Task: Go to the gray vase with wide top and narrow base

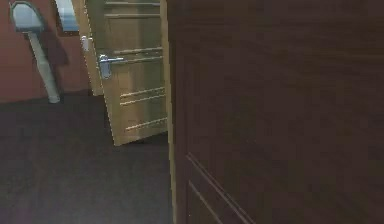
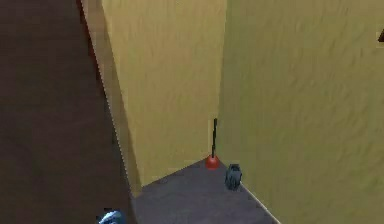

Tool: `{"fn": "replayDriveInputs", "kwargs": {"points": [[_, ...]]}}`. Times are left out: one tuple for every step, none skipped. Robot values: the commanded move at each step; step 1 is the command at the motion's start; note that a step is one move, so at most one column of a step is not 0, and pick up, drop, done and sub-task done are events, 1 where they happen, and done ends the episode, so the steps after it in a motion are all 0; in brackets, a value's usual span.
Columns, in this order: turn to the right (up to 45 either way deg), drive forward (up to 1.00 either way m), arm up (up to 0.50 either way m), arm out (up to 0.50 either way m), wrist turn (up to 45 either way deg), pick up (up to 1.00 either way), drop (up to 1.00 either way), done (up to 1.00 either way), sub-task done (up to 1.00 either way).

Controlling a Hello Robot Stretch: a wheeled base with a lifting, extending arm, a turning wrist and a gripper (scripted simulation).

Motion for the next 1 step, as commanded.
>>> {"fn": "replayDriveInputs", "kwargs": {"points": [[-45.0, 0.0, 0.0, 0.0, 0.0, 0.0, 0.0, 0.0, 0.0]]}}
